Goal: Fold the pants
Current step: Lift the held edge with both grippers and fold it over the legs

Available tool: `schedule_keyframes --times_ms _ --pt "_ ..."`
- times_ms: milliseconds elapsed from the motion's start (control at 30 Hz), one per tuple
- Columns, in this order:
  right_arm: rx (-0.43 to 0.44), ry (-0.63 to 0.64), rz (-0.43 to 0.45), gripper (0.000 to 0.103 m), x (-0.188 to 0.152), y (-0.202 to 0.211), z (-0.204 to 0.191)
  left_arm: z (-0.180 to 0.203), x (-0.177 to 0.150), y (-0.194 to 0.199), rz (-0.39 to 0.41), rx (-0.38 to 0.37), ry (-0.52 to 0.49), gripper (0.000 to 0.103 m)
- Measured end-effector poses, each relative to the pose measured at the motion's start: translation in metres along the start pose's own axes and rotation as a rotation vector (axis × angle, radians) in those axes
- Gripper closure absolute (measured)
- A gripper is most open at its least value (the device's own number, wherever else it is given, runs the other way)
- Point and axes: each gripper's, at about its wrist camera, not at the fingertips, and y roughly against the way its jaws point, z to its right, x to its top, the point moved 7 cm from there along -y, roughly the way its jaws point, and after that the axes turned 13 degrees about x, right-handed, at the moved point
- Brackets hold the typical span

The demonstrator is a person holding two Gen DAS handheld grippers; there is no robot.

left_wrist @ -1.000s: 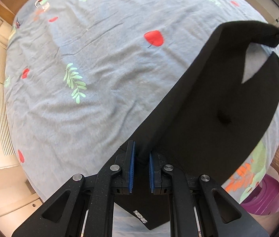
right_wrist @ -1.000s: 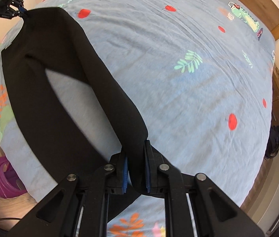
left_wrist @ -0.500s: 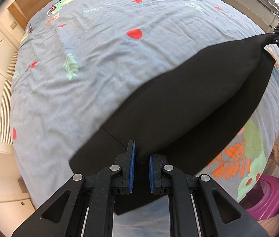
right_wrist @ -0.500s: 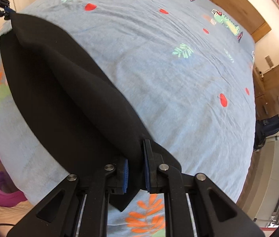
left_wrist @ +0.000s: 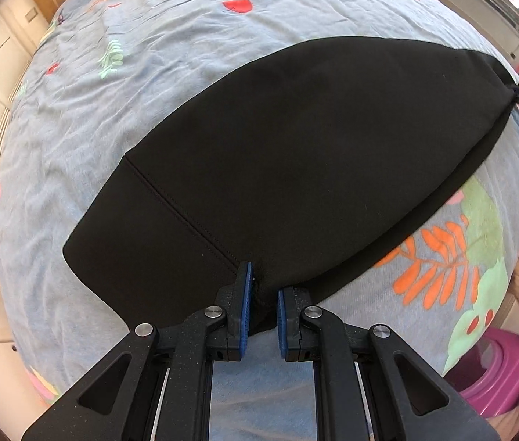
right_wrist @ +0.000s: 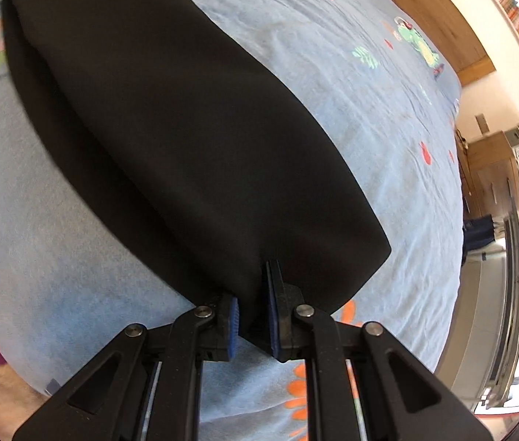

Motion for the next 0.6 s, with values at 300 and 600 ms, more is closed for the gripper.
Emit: schedule_keyframes --times_ms 300,600 --pt "0.005 0.109 -0.067 0.103 -0.012 -0.007 -0.010 0.013 0.000 -0.020 -0.055 0.026 -0.034 0.093" --pt "-0.033 0.139 -0.094 0.103 -0.017 -0.015 -0.017 0.016 -0.001 -0.018 -0.046 0.053 -0.041 0.090"
